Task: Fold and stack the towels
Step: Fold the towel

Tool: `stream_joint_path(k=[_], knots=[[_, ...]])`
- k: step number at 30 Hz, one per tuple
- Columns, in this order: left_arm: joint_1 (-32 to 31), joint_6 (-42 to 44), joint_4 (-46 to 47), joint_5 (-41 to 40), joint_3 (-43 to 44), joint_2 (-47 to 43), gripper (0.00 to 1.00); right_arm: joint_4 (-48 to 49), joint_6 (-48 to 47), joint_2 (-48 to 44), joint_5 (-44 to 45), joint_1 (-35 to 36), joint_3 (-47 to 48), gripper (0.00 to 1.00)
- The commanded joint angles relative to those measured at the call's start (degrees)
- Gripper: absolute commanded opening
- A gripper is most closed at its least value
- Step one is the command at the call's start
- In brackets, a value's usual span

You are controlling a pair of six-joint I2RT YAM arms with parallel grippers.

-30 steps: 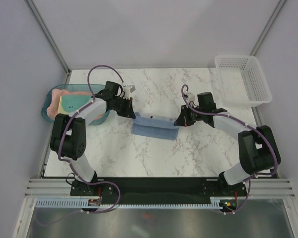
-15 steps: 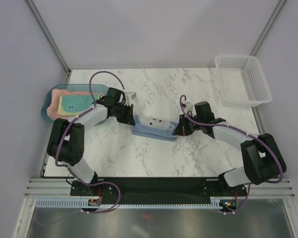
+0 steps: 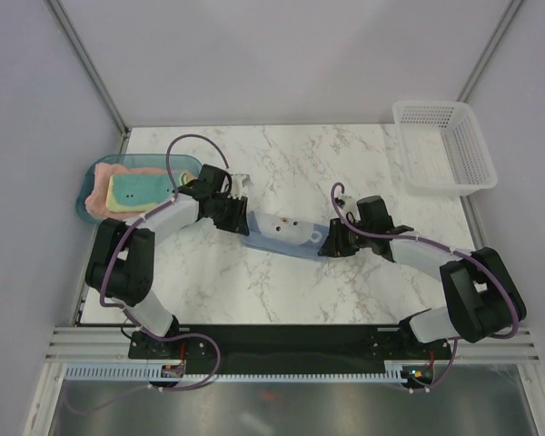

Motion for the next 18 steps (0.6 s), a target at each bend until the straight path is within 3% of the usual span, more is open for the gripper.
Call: stream_joint_path(k=[1,4,6,9,12,16,18], knots=[[-0.1,-1.5,-1.2,-2.7,0.5,-1.9,0.39,1.5,1.8,-3.0,0.2,0.6,0.0,0.34],[-0.1,-1.1,-3.6,-6.0,1.9,-4.6,0.5,-1.7,2.2,-5.9,0.2,0.9,1.8,0.46],[-0.2,-1.8,-4.7,-7.4,3.6,-6.3,0.52,-6.3,2.4,-7.0,1.7,0.9,4.5,0.49],[-0.2,-4.5,-5.1,-7.0,5.2,-7.4,0.55,-8.4,5.1,-6.2,2.6,0.9,7.1,0.43],[-0.6,-8.0,-1.2,-0.8,4.4,-6.8,0.55,-4.3,10.1,-4.3,3.0,1.2,6.6,0.39],[-0.8,-11.6,5.3,3.4,3.1,-3.1,0.54,-0.6,12.6,-1.5,6.0,1.2,5.8,0.39],[-0.9,-12.2,5.6,1.3,3.0,-1.0,0.54,-0.7,11.6,-0.1,7.5,1.2,5.4,0.39]])
